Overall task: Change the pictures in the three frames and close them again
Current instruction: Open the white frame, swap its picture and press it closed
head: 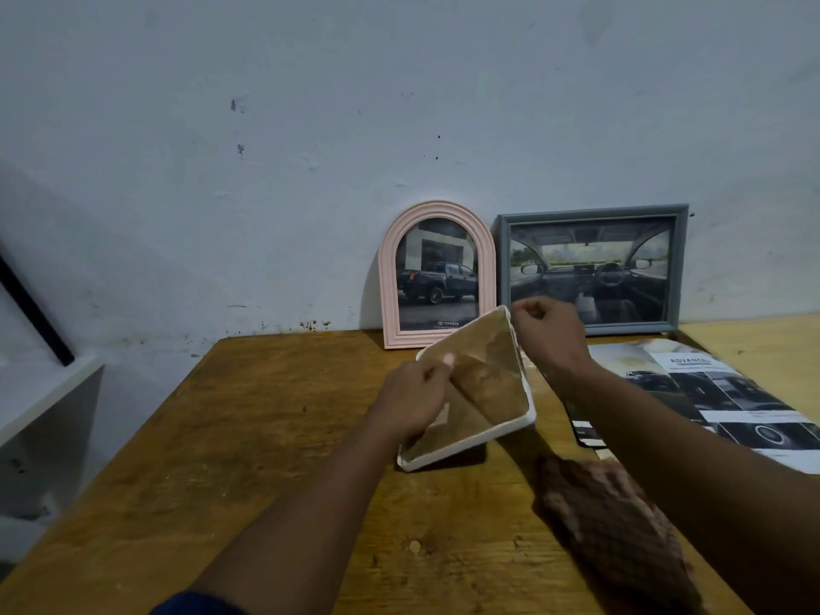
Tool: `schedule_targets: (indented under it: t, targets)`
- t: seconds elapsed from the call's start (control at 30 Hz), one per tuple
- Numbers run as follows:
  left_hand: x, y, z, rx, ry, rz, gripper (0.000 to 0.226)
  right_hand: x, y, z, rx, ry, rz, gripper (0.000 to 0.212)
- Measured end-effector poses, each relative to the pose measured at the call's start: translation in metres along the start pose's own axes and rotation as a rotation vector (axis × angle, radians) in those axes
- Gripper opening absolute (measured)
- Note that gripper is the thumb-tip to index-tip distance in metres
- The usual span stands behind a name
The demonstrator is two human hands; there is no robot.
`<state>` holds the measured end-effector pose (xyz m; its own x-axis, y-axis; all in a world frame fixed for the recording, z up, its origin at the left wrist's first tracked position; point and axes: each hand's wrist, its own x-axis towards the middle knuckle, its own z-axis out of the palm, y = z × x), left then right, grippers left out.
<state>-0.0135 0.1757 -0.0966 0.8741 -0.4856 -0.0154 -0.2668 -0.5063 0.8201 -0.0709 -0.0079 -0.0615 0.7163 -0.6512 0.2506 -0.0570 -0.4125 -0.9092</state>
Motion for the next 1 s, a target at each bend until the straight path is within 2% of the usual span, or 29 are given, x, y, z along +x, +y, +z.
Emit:
schedule_targets:
  t: [0.07, 0.13, 0.23, 0.33, 0.43, 0.5, 0.57, 0.63, 0.73, 0.8, 0.87, 0.9, 1.0]
  targets:
    - [0.001, 0.014, 0.000, -0.183, -0.102, -0.108, 0.068, 0.003, -0.024, -0.013, 0.061, -0.011, -0.056, 0.016]
    - [0.007, 0.026, -0.004, -0.268, -0.152, -0.123, 0.083, 0.005, -0.050, -0.020, 0.126, -0.075, -0.065, 0.016]
    - [0.014, 0.049, -0.023, -0.464, -0.165, -0.129, 0.086, 0.006, -0.079, -0.016, 0.157, -0.246, -0.058, 0.015]
    - [0.013, 0.057, -0.052, -0.581, -0.131, -0.150, 0.083, -0.001, -0.088, -0.003, 0.121, -0.377, -0.064, 0.034]
    - [0.002, 0.046, -0.077, -0.470, -0.107, -0.169, 0.053, -0.013, -0.083, 0.011, 0.052, -0.432, -0.076, 0.038]
    - [-0.004, 0.034, -0.084, -0.318, -0.066, -0.183, 0.035, -0.019, -0.069, 0.020, -0.130, -0.427, -0.110, 0.039]
    - [-0.008, 0.020, -0.079, -0.199, -0.008, -0.150, 0.026, -0.027, -0.048, 0.026, -0.301, -0.400, -0.089, 0.045]
    - [-0.013, 0.004, -0.066, -0.164, 0.001, -0.141, 0.021, -0.038, -0.022, 0.028, -0.361, -0.385, -0.053, 0.044]
    - [-0.020, -0.023, -0.040, -0.128, -0.014, -0.169, 0.033, -0.055, 0.009, 0.023, -0.403, -0.403, -0.023, 0.042]
    - [-0.018, -0.036, -0.025, 0.065, -0.061, -0.150, 0.051, -0.062, 0.019, 0.019, -0.414, -0.398, -0.049, 0.046]
    - [-0.020, -0.041, -0.013, 0.360, -0.092, -0.067, 0.058, -0.063, 0.021, 0.016, -0.424, -0.426, -0.059, 0.052]
    - [-0.021, -0.041, -0.009, 0.424, -0.089, -0.031, 0.060, -0.063, 0.020, 0.014, -0.441, -0.446, -0.063, 0.054]
    - [-0.022, -0.044, -0.005, 0.458, -0.068, -0.004, 0.067, -0.063, 0.015, 0.003, -0.480, -0.480, -0.066, 0.053]
